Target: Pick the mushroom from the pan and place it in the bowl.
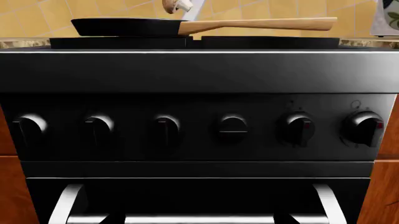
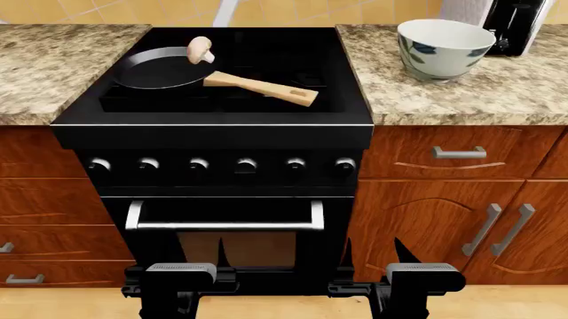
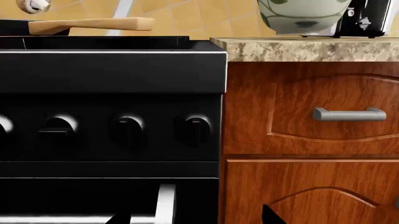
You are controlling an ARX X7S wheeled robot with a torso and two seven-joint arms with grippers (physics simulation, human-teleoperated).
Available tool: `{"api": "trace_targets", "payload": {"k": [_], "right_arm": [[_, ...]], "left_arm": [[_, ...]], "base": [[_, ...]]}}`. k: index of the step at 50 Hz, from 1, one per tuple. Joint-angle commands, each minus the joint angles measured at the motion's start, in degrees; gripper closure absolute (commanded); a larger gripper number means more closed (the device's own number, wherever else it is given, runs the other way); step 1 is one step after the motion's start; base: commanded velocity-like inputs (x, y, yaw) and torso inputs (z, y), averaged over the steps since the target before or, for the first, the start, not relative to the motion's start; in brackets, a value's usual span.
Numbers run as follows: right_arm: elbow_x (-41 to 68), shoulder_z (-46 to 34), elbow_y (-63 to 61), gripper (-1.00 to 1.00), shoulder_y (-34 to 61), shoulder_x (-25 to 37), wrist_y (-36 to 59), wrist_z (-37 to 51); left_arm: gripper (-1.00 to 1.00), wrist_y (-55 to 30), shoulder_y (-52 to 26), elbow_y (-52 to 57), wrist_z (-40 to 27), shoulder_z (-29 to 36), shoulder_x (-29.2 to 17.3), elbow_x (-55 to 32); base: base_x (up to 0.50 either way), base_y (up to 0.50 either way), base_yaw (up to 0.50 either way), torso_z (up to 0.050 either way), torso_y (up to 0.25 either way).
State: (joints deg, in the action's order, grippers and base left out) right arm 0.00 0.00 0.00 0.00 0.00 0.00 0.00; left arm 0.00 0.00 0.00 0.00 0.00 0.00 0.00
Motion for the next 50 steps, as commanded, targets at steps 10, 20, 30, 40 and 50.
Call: {"api": "trace_targets", "payload": {"k": [10,20,30,40,50], "right_arm": [[1.8,-3.0,-1.1,-1.0,-1.1,2.6,-0.7,3.1],[3.9,-4.1,-2.0,-1.0,-1.8,3.9,-2.1,3.0],[4.4,-5.0,-0.9,-1.0,-1.2,4.4,-1.8,4.0],[6.0,-5.5,-1.4,-1.0,-1.4,4.9,-1.4,4.4],[6.5,-6.1,-1.9,-1.0,-1.5,5.6,-1.2,5.6]], "left_arm": [[-1.0,-0.3,0.7,0.7,-2.4,3.0,-2.5,-2.8],[-1.0,0.2,0.7,0.4,-3.5,4.2,-3.5,-3.8],[-1.0,-0.3,0.4,0.8,-4.5,4.4,-4.2,-5.5],[-1.0,-11.9,3.1,30.6,-11.2,-11.4,-7.6,-24.1],[-1.0,-4.6,10.3,60.0,-32.9,-51.5,-23.7,-68.6]], "base": [[0.0,0.0,0.0,0.0,0.0],[0.0,0.3,0.0,0.0,0.0],[0.0,0.34,0.0,0.0,0.0],[0.0,0.0,0.0,0.0,0.0],[0.0,0.0,0.0,0.0,0.0]]}}
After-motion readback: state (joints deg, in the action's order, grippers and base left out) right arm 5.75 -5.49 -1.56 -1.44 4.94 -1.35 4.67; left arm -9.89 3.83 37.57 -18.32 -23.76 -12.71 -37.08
